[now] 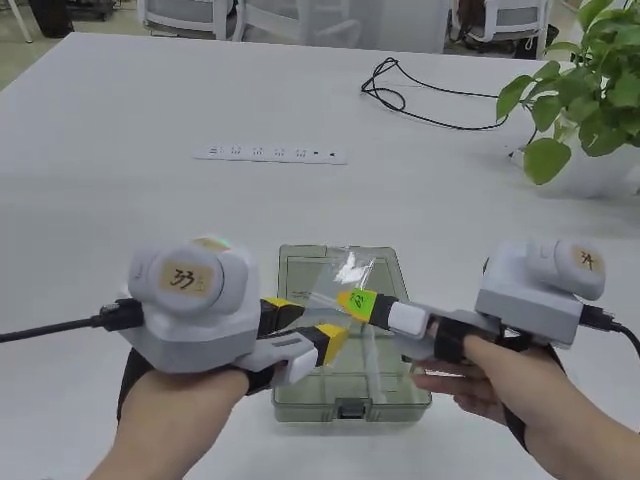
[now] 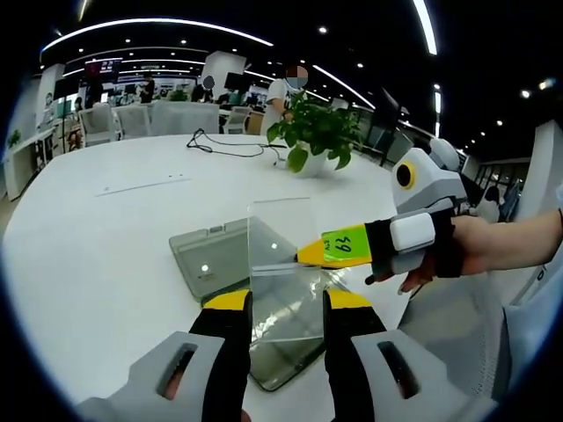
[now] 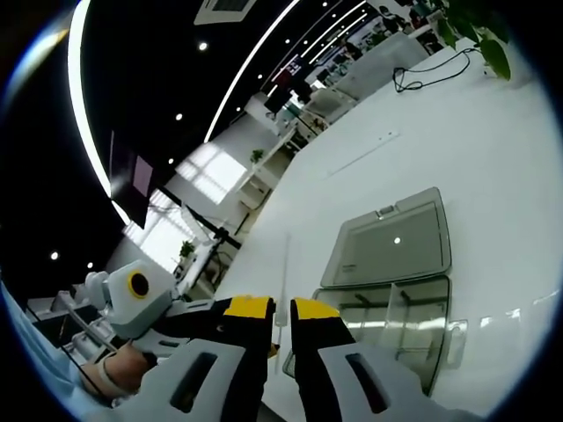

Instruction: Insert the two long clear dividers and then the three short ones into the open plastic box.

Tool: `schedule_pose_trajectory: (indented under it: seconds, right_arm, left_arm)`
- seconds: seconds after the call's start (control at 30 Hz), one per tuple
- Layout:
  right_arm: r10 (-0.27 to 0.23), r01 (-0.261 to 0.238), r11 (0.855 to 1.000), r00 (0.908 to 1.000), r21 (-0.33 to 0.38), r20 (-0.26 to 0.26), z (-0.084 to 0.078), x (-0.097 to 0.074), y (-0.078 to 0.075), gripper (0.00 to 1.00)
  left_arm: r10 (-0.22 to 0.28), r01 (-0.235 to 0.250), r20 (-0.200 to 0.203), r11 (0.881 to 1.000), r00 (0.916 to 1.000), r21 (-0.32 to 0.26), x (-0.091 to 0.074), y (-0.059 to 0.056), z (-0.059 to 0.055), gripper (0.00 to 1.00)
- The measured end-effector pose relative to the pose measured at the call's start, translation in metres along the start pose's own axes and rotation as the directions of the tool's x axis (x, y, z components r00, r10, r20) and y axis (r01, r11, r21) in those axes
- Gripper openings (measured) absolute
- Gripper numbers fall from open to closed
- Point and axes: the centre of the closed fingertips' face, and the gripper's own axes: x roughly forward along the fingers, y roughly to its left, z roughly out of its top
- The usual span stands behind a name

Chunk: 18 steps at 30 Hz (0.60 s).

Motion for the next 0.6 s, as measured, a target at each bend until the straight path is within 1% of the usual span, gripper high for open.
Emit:
schedule_pose_trajectory:
  seconds: [0.1,0.2,0.3,0.43,0.47,0.6]
  right_arm:
    - [-0.008,0.008,1.0,1.0,-0.002,-0.005,0.0008,-0.0005,-0.0029,0.09]
    - [-0.009,0.009,1.0,1.0,0.0,-0.003,0.0014,-0.0012,-0.003,0.03]
    - [-0.014,0.014,1.0,0.9998,-0.015,-0.013,0.0006,-0.0009,-0.0025,0.03]
    - [-0.01,0.01,1.0,0.9996,-0.007,-0.026,-0.0003,-0.0004,-0.0011,0.03]
    - [-0.018,0.017,1.0,0.9995,-0.014,-0.028,-0.0003,-0.0005,-0.0027,0.03]
    - [-0.02,0.019,1.0,0.9991,-0.014,-0.038,-0.0011,-0.0003,-0.0018,0.02]
  left_arm:
    - [-0.002,0.002,-0.001,1.0,1.0,-0.001,0.0003,-0.0004,-0.0006,0.3]
    - [-0.003,0.003,-0.005,1.0,1.0,0.003,0.0008,-0.0013,-0.0014,0.3]
    - [-0.002,0.002,-0.007,1.0,1.0,0.004,0.0009,-0.0016,-0.002,0.3]
    - [0.0,0.0,-0.008,1.0,1.0,0.004,0.0009,-0.0014,-0.0025,0.3]
    - [0.0,0.0,-0.008,1.0,1.0,0.003,0.0009,-0.0014,-0.0026,0.3]
    - [0.001,-0.001,-0.008,1.0,1.0,0.005,0.0015,-0.0011,-0.004,0.3]
